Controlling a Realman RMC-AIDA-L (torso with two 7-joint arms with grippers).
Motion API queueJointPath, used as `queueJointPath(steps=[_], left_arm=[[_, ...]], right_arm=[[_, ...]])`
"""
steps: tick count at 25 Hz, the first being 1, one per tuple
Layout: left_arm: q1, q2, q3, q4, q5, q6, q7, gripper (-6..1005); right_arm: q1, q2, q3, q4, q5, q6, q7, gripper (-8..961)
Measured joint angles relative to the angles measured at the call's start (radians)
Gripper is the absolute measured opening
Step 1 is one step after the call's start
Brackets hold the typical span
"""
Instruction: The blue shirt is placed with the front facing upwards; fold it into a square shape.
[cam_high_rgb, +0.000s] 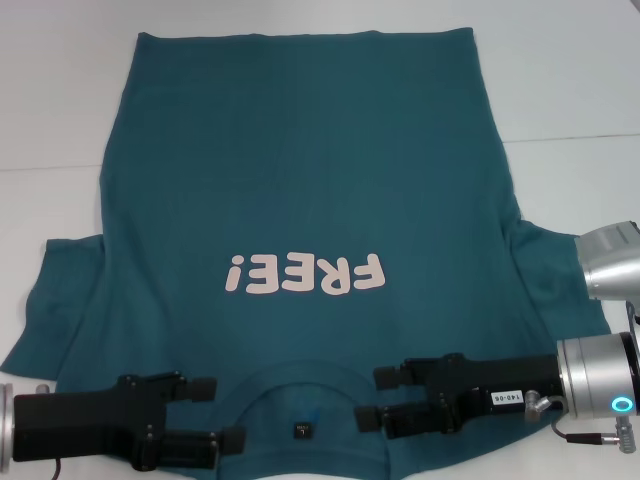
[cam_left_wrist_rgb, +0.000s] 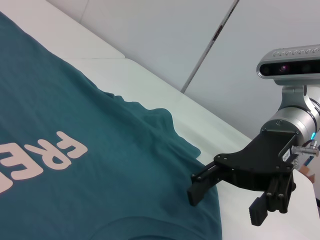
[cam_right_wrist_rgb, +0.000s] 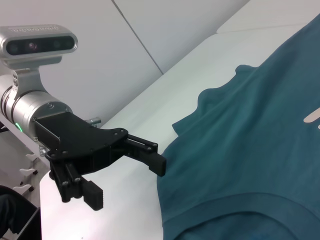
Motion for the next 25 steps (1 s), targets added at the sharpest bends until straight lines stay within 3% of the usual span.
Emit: queueJointPath(steps=[17, 25], left_arm=[[-0.009, 0.008, -0.012, 0.002, 0.0, -0.003, -0.109, 950], [-0.051, 0.028, -0.232, 0.0, -0.025, -0.04, -0.357, 949]], right_arm=[[0.0, -0.002, 0.001, -0.001, 0.0, -0.006, 0.014, 914], [0.008, -0.013, 0.018, -0.028, 0.0, -0.003, 0.19, 914]])
